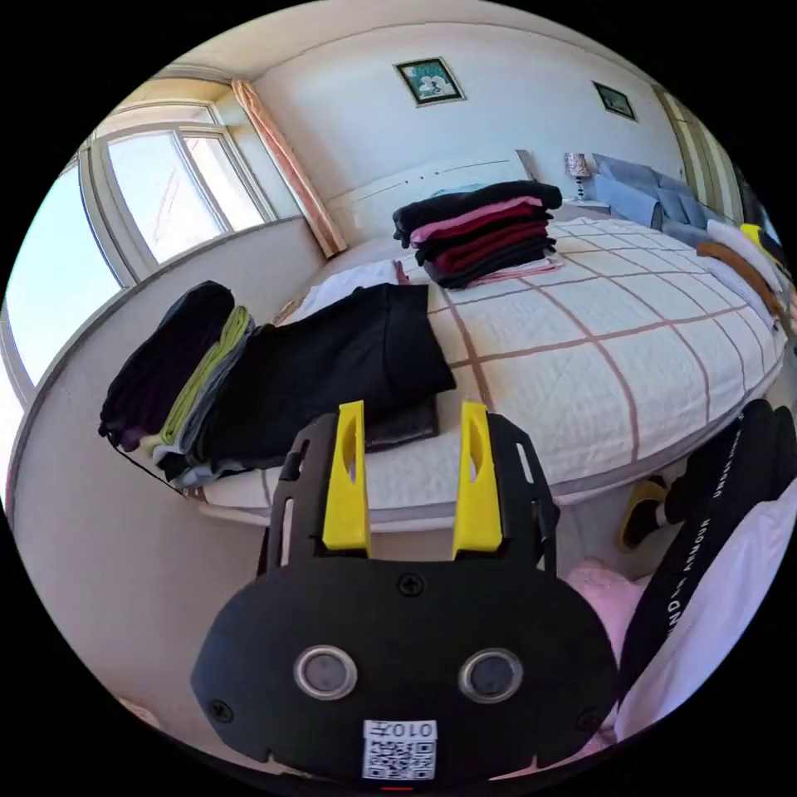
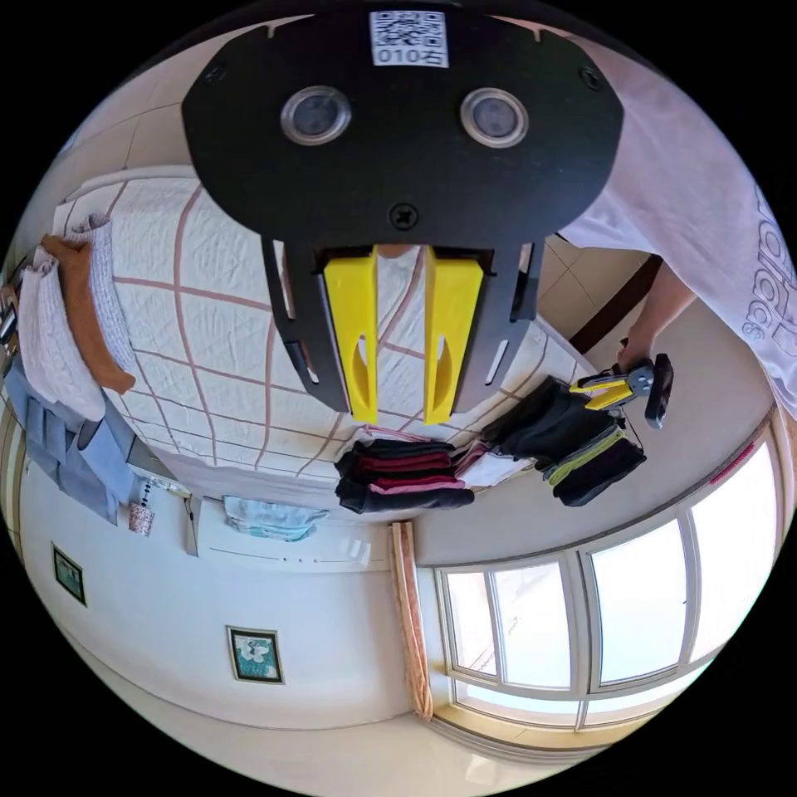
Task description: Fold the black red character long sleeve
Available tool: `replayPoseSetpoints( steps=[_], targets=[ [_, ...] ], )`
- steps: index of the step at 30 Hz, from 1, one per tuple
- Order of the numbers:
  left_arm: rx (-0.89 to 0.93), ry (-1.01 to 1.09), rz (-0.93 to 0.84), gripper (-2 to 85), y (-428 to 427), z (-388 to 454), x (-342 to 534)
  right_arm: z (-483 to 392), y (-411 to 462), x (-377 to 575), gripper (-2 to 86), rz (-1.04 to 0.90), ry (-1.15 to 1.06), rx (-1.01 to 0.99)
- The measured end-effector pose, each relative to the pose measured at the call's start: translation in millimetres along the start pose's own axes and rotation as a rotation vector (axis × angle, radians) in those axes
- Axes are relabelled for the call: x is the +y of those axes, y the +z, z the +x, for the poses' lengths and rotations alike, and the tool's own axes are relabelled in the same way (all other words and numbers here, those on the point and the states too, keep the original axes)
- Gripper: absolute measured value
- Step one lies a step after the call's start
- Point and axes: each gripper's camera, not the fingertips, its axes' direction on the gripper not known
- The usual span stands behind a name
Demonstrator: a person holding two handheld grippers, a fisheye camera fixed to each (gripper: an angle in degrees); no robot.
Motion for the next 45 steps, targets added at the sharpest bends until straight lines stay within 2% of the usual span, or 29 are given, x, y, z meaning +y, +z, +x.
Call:
replayPoseSetpoints(
  steps=[4,9,11,17,20,22,24,25,28,33,35,38,41,43,45],
  targets=[
    [-0.132,0.108,0.016,14.3,14,-18,-2,-8,-4,2,8.8,-0.038,-0.009,0.03],
    [-0.132,0.493,0.014,14.0,46,-13,-18,1,-4,10,8.6,-0.087,0.037,0.01],
    [-0.115,0.464,0.023,13.5,51,-25,-25,5,-5,12,8.5,-0.099,0.041,0.028],
    [0.194,0.115,0.063,12.1,56,-129,-54,21,-16,18,8.3,-0.103,0.069,0.039],
    [0.255,0.086,0.018,11.5,70,-155,-62,29,-16,26,8.1,-0.114,0.088,0.034],
    [0.243,0.159,-0.008,11.0,72,-148,-64,36,-16,33,7.7,-0.113,0.107,0.022],
    [0.074,0.23,0.0,9.5,70,-135,-61,41,-15,38,7.5,-0.114,0.121,0.006],
    [0.055,0.22,0.008,9.0,69,-136,-60,43,-15,41,7.4,-0.119,0.124,-0.007],
    [0.145,0.043,0.015,6.0,72,-176,-66,48,-16,46,7.1,-0.137,0.116,-0.017],
    [0.693,-0.599,0.074,3.9,104,-307,-68,59,-26,58,6.6,-0.092,0.143,-0.018],
    [0.777,-0.667,0.092,3.9,108,-321,-82,64,-29,65,6.5,-0.067,0.159,-0.033],
    [0.845,-0.546,0.165,4.7,82,-305,-133,71,-32,73,6.5,-0.066,0.175,-0.033],
    [0.991,-0.434,0.35,6.3,44,-267,-175,78,-40,79,6.5,-0.052,0.183,-0.01],
    [1.046,-0.278,0.341,7.6,29,-219,-203,88,-45,85,6.4,-0.05,0.199,0.01],
    [1.102,0.017,0.267,10.2,18,-122,-228,95,-50,91,6.4,-0.046,0.221,0.022]
  ],
)
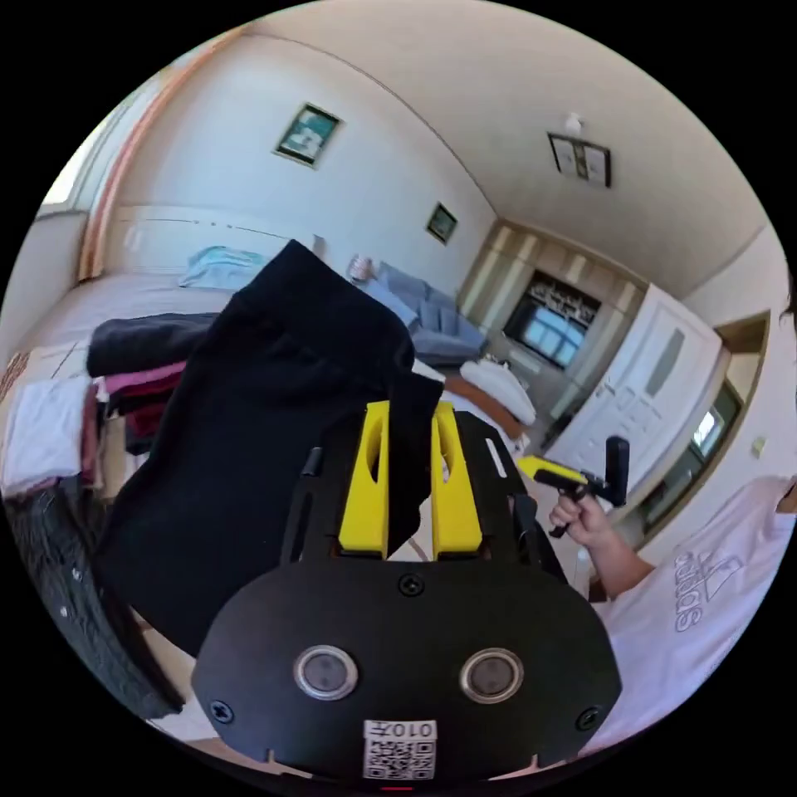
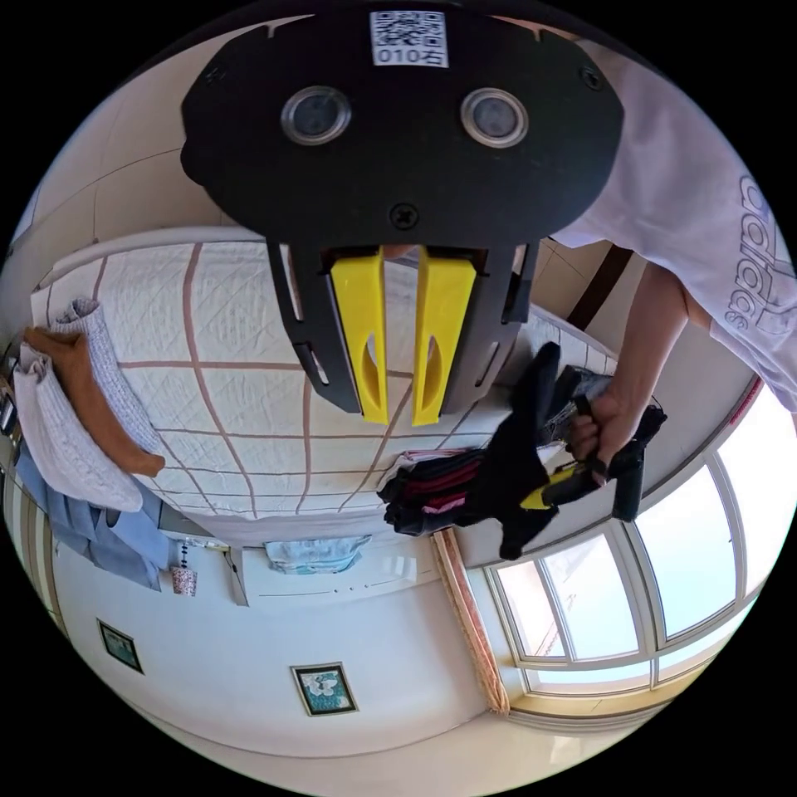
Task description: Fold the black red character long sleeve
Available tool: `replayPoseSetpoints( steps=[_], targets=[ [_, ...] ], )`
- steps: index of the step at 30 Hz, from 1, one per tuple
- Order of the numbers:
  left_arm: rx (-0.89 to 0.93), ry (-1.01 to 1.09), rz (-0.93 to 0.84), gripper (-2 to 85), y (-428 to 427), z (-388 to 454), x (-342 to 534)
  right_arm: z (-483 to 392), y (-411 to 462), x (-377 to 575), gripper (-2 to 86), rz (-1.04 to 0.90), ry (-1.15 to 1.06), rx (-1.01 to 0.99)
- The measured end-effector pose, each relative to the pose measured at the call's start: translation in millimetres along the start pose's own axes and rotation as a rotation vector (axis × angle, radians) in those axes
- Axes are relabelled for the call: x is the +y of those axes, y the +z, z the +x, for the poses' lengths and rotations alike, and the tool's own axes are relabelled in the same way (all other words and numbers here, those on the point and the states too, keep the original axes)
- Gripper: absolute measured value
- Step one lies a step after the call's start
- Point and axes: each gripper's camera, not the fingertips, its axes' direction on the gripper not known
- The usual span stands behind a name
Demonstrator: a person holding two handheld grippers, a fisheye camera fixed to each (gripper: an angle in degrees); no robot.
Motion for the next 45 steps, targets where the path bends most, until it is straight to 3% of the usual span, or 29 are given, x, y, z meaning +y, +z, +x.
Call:
replayPoseSetpoints(
  steps=[2,5,7,10,12,14,18,21,26,29,33,37,42,45],
  targets=[
    [0.115,0.048,-0.2,11.8,68,21,8,8,-4,6,6.3,0.003,0.021,0.008],
    [0.355,-0.108,-0.13,12.9,97,11,42,17,-9,21,5.9,-0.013,0.027,0.04],
    [0.269,-0.135,-0.09,13.3,84,2,55,27,-7,37,5.4,-0.025,0.044,0.058],
    [-0.046,-0.139,-0.03,13.7,35,-14,72,42,5,51,5.2,-0.032,0.081,0.008],
    [-0.376,-0.126,0.017,13.7,-3,-21,87,47,14,54,5.3,-0.031,0.092,-0.007],
    [-0.527,-0.134,0.01,13.7,-13,-31,95,47,26,54,5.3,-0.042,0.076,-0.028],
    [-0.466,-0.175,-0.07,12.4,15,-64,99,40,45,45,5.3,-0.062,0.02,-0.058],
    [-0.524,-0.173,-0.128,10.9,52,-79,98,36,45,47,5.3,-0.046,-0.012,-0.067],
    [-0.39,-0.217,-0.257,5.9,109,-96,97,47,47,64,4.9,-0.057,-0.013,-0.041],
    [-0.437,-0.091,-0.126,3.2,103,-46,92,63,54,77,5.2,-0.074,0.017,-0.075],
    [-0.09,0.167,-0.079,1.3,110,50,89,96,81,94,13.3,-0.074,0.146,-0.327],
    [0.097,0.364,-0.13,0.8,133,121,118,139,111,114,16.3,-0.063,0.363,-0.681],
    [0.177,0.433,-0.151,0.5,148,150,155,165,141,137,15.7,-0.185,0.433,-0.626],
    [0.186,0.435,-0.107,0.2,138,147,161,185,153,157,15.6,-0.163,0.512,-0.661]
  ],
)
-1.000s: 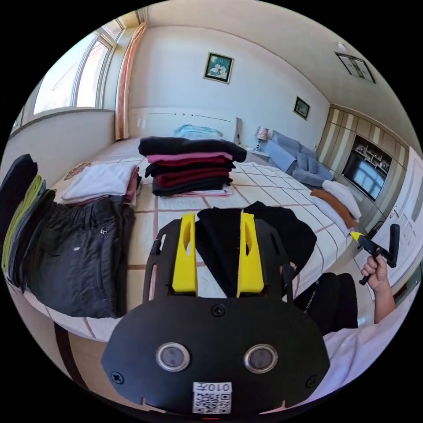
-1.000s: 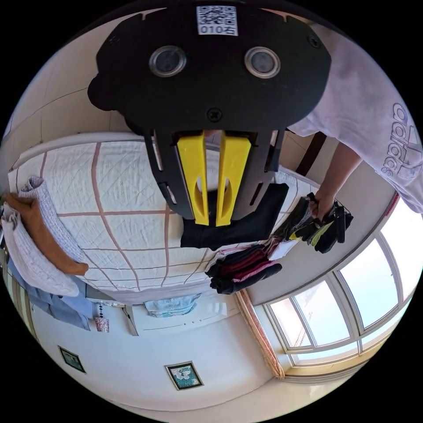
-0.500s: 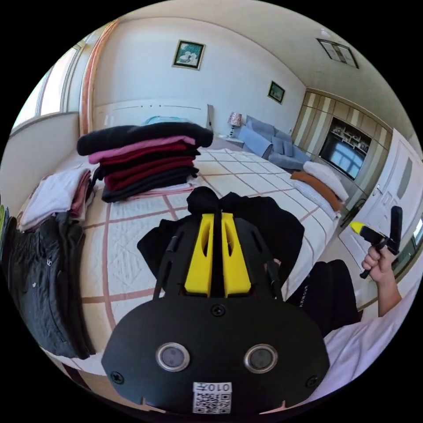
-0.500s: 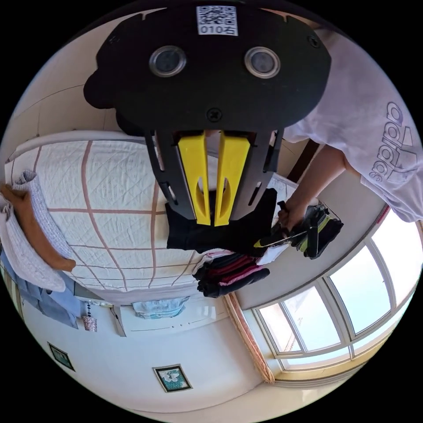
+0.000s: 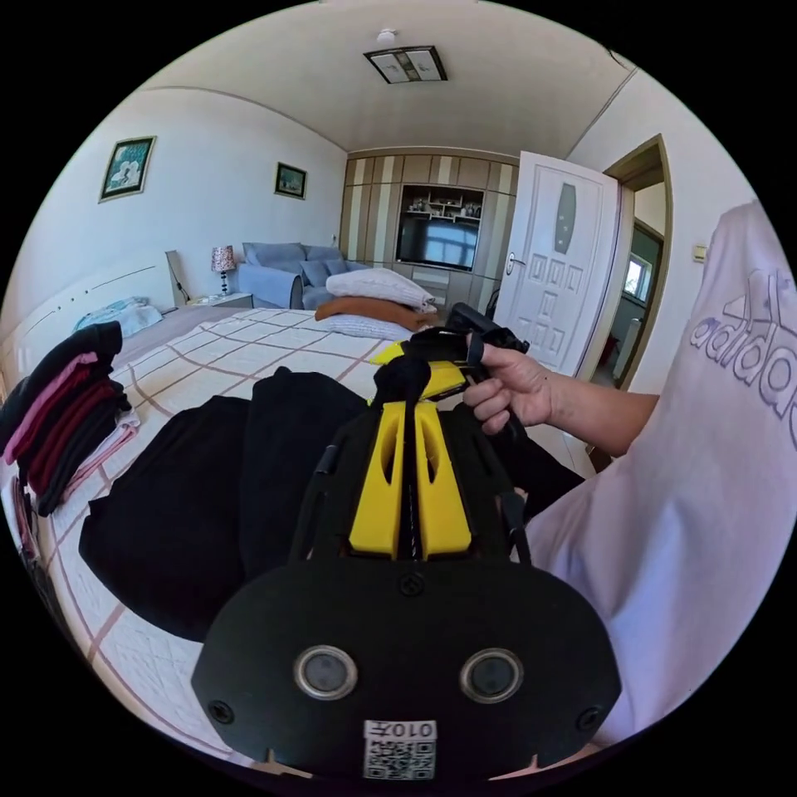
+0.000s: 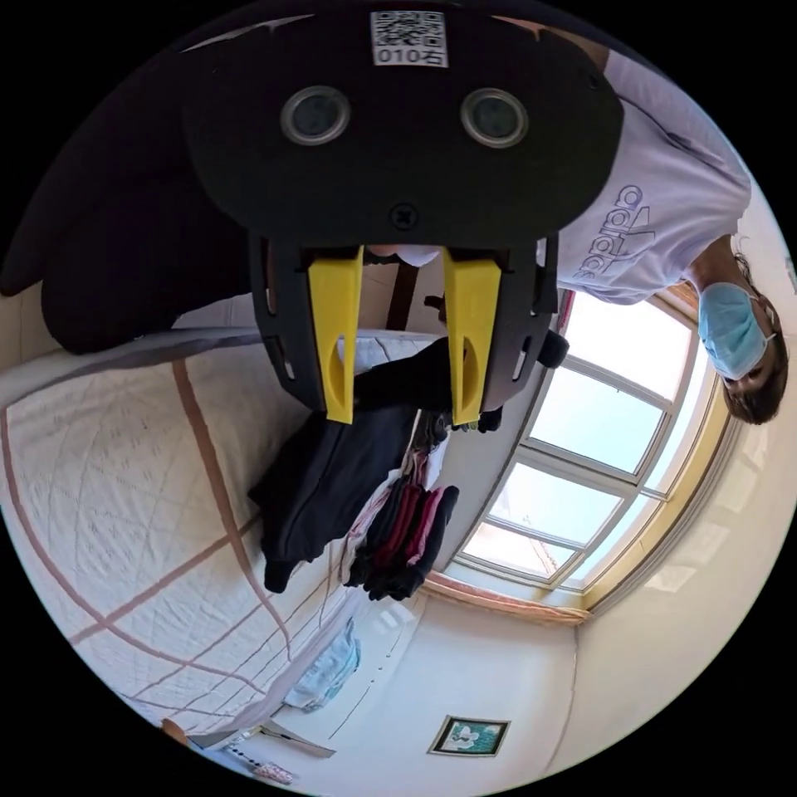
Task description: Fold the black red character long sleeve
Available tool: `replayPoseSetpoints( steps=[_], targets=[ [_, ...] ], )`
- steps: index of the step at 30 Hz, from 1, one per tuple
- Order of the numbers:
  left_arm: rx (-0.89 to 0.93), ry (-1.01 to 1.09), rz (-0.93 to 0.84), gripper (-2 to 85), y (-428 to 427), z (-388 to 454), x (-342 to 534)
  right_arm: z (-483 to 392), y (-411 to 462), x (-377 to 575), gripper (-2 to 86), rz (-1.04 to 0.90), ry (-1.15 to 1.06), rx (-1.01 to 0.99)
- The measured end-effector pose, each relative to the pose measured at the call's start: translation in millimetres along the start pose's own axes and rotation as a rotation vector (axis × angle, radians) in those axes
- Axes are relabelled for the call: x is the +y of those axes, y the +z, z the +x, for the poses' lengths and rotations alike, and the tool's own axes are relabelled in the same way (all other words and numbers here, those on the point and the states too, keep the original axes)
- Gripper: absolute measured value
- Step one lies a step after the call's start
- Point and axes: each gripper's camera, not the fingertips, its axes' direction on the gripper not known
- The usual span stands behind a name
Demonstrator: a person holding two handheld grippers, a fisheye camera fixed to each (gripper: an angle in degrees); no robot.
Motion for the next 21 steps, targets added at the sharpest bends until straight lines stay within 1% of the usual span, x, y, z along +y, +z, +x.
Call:
replayPoseSetpoints(
  steps=[2,4,8,10,12,14,15,17,18,19,21],
  targets=[
    [0.012,-0.008,0.021,0.2,-4,-2,5,13,-1,0,15.5,0.003,0.028,0.004],
    [0.035,-0.018,0.027,0.2,-2,-3,10,30,5,-5,15.1,-0.019,0.06,0.049],
    [0.092,0.036,-0.017,0.2,20,5,8,55,7,-24,15.2,-0.055,0.097,0.12],
    [0.123,0.079,0.002,0.2,22,7,2,50,-18,-36,15.3,0.03,0.068,0.302],
    [0.181,0.07,0.039,0.2,25,2,-7,46,-35,-47,15.2,0.065,0.046,0.377],
    [0.204,0.043,0.048,0.2,33,-1,-14,50,-33,-62,14.9,0.0,0.033,0.417],
    [0.212,0.051,0.054,0.2,40,-1,-18,57,-23,-71,14.3,-0.074,0.024,0.439],
    [0.23,0.06,0.064,0.2,51,0,-26,76,-8,-82,10.7,-0.157,0.048,0.417],
    [0.24,0.063,0.077,0.2,56,0,-33,86,-4,-87,8.0,-0.166,0.06,0.329],
    [0.24,0.069,0.083,0.2,58,0,-37,90,-5,-93,6.4,-0.133,0.07,0.227],
    [0.195,0.117,0.103,0.2,60,-1,-55,84,-3,-112,5.7,-0.122,0.054,0.19]
  ],
)
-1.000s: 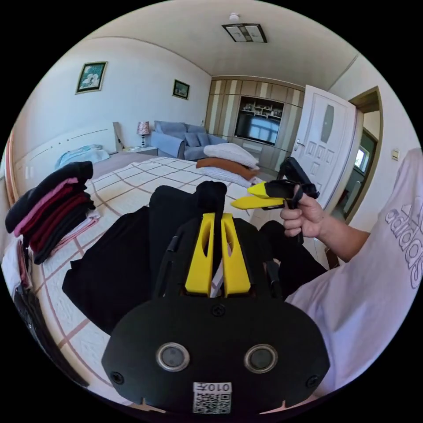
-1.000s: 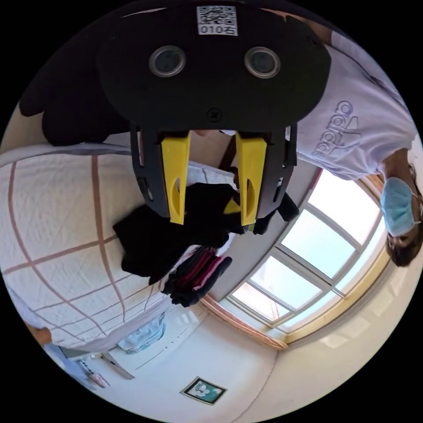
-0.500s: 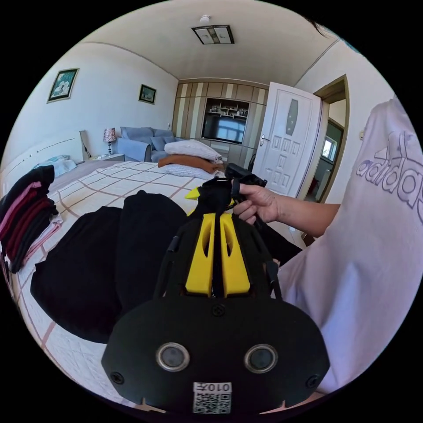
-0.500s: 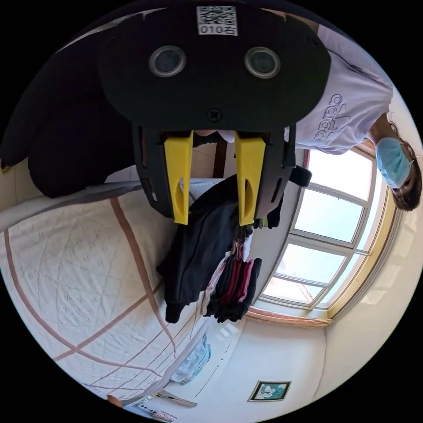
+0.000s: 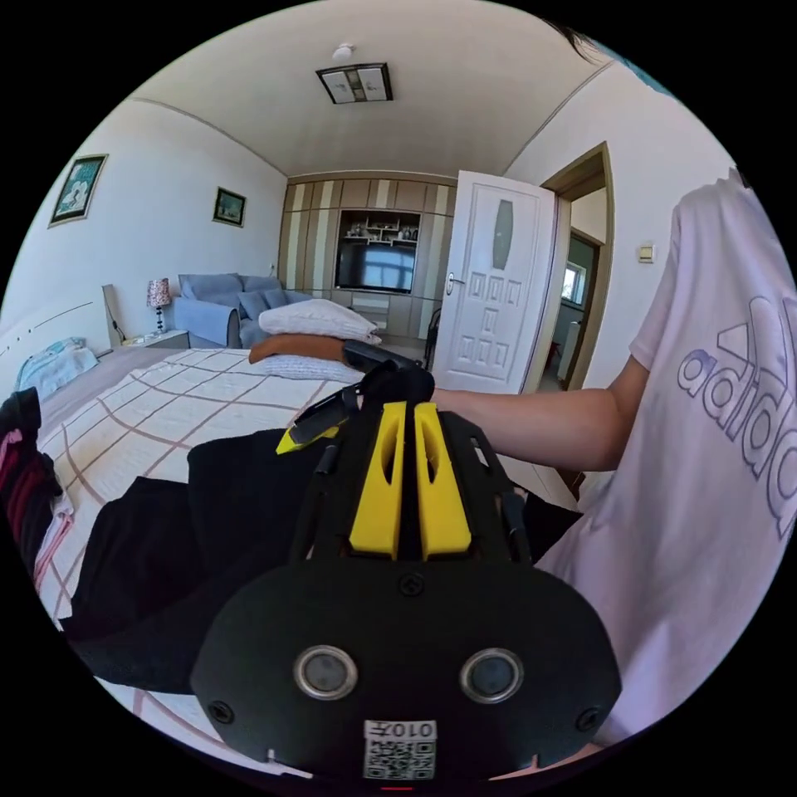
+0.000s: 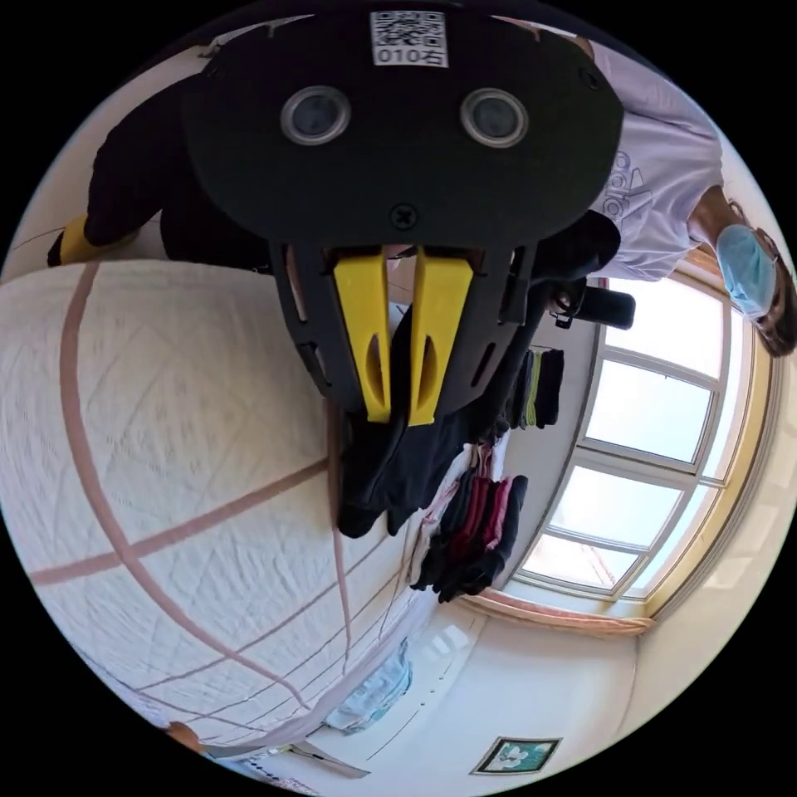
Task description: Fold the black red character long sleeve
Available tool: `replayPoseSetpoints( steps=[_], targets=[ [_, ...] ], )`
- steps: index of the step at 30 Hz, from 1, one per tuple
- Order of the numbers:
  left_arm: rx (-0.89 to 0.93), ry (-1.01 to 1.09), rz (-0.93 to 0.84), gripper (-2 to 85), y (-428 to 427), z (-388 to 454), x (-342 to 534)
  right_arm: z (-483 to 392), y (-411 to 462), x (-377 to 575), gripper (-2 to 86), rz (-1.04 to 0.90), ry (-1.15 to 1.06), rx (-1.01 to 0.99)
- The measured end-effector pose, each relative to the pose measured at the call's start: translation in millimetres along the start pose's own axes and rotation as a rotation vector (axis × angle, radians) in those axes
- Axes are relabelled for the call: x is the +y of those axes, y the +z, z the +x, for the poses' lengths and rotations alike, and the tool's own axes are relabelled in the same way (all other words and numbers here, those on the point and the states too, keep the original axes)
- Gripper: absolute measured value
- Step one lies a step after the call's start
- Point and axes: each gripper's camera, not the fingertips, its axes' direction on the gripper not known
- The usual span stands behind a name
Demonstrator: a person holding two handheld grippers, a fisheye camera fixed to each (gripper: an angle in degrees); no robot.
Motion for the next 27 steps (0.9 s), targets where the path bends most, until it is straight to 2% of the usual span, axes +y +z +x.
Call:
replayPoseSetpoints(
  steps=[2,5,8,10,12,14,16,18,19,20,22,24,25,27],
  targets=[
    [-0.062,0.0,0.023,0.1,-6,-11,-14,-25,-2,-29,5.4,-0.016,-0.059,0.04],
    [-0.164,-0.048,0.132,0.2,-36,-43,-36,-102,-8,-83,5.1,-0.067,-0.266,0.121],
    [-0.316,-0.022,0.256,0.3,-77,-48,-60,-197,-38,-92,4.6,0.063,-0.568,0.265],
    [-0.328,0.058,0.289,0.6,-84,-35,-73,-234,-75,-68,4.0,0.206,-0.758,0.286],
    [-0.199,0.066,0.264,1.0,-64,-25,-81,-221,-96,-53,3.6,0.259,-0.758,0.305],
    [-0.03,-0.021,0.21,1.4,-31,-28,-75,-178,-107,-47,3.3,0.216,-0.655,0.347],
    [0.175,-0.078,0.117,1.6,10,-29,-65,-95,-101,-36,3.1,0.038,-0.442,0.483],
    [0.518,-0.056,-0.018,2.0,55,-20,-61,-32,-88,-14,3.1,-0.12,-0.295,0.579],
    [0.548,-0.063,-0.065,2.2,64,-18,-61,2,-82,5,3.1,-0.188,-0.21,0.594],
    [0.514,-0.07,-0.117,2.6,69,-15,-61,14,-82,16,3.1,-0.192,-0.19,0.577],
    [0.354,-0.078,-0.127,3.7,60,-23,-64,34,-105,54,3.3,-0.053,-0.161,0.372],
    [0.055,-0.158,-0.198,6.1,39,-62,-73,40,-117,70,3.7,0.008,-0.125,0.314],
    [-0.022,-0.184,-0.223,6.7,33,-75,-74,40,-118,75,4.3,0.02,-0.114,0.309],
    [-0.292,-0.274,-0.368,8.7,14,-133,-79,30,-117,79,6.8,0.039,-0.135,0.351]
  ],
)
